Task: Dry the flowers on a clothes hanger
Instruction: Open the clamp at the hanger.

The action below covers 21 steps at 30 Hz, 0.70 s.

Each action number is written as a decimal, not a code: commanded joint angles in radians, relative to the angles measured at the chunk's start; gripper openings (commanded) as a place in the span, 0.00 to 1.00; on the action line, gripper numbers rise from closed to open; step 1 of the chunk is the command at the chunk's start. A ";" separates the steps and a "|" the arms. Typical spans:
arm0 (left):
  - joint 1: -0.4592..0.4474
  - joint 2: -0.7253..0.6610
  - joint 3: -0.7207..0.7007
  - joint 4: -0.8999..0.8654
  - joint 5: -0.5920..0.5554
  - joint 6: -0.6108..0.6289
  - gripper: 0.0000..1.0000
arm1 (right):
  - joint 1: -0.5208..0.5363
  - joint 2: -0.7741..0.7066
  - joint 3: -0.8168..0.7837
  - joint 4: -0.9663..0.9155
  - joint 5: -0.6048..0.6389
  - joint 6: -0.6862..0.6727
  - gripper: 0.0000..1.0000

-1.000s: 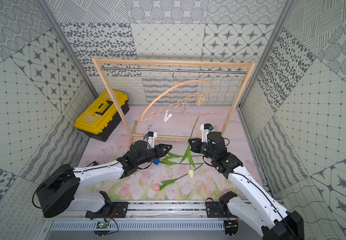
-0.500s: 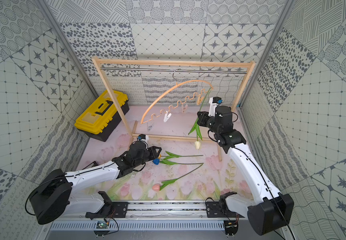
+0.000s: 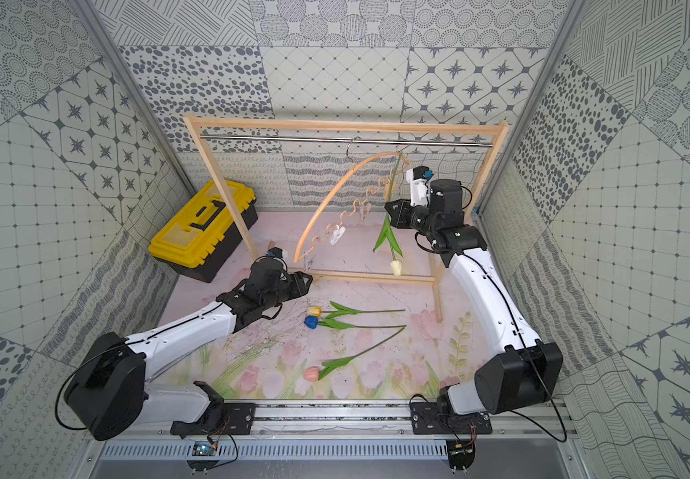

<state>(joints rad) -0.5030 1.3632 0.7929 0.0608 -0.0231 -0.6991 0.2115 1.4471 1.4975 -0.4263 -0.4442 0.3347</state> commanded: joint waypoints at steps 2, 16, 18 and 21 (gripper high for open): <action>0.079 0.051 0.138 0.014 0.238 0.100 0.57 | -0.004 0.009 0.048 -0.019 -0.060 -0.041 0.00; 0.157 0.437 0.708 0.079 0.826 0.175 0.71 | -0.014 0.115 0.182 -0.086 -0.193 -0.054 0.00; 0.157 0.478 0.770 0.074 0.834 0.182 0.77 | -0.014 0.140 0.219 -0.113 -0.213 -0.064 0.00; 0.156 0.535 0.847 0.077 0.853 0.184 0.87 | -0.012 0.174 0.269 -0.155 -0.250 -0.075 0.00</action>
<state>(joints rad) -0.3527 1.8236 1.5238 0.0937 0.6136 -0.5537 0.2008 1.6005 1.7142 -0.5541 -0.6334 0.2863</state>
